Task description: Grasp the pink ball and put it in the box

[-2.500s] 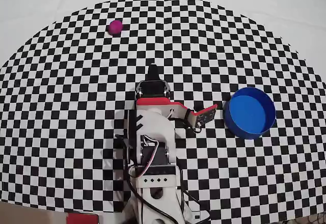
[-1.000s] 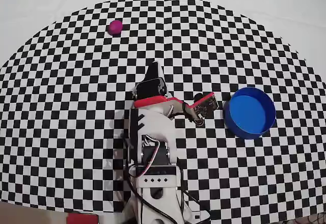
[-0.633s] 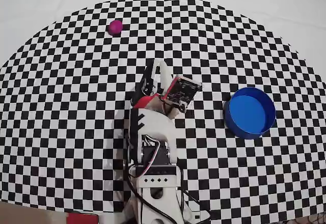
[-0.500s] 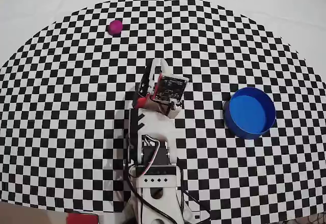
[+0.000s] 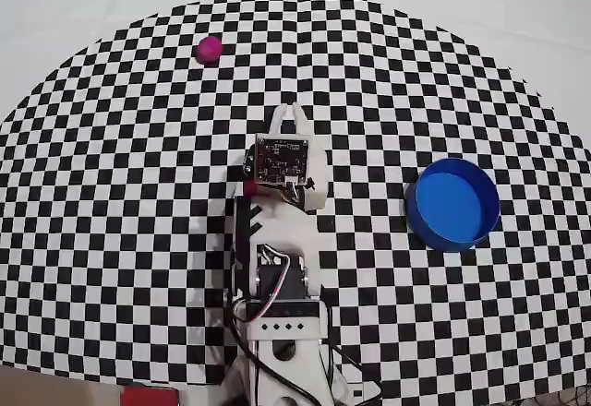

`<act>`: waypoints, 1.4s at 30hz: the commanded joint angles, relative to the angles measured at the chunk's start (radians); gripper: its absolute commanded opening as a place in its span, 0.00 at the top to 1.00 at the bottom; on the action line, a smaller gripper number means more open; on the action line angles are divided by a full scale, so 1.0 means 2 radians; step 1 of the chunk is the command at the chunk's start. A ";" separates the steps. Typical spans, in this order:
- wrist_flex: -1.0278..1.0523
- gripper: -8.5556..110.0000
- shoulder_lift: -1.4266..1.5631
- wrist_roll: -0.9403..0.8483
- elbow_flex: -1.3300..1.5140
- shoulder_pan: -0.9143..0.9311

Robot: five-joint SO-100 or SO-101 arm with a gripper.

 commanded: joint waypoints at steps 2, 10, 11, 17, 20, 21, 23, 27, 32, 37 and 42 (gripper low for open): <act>-0.006 0.92 -0.005 -0.004 0.004 -0.007; -0.008 0.83 -0.007 -0.004 0.004 -0.005; -0.008 0.81 -0.008 -0.004 0.004 -0.005; -0.005 0.72 -0.014 -0.005 0.004 -0.005; -0.005 0.71 -0.015 -0.005 0.004 -0.007; -0.005 0.71 -0.015 -0.006 0.004 -0.007; -0.005 0.70 -0.015 -0.008 0.004 -0.007; -0.005 0.70 -0.016 -0.008 0.004 -0.005; -0.003 0.69 -0.021 -0.008 0.004 -0.004; -0.003 0.68 -0.021 -0.008 0.004 -0.008; -0.005 0.68 -0.022 -0.004 0.004 -0.008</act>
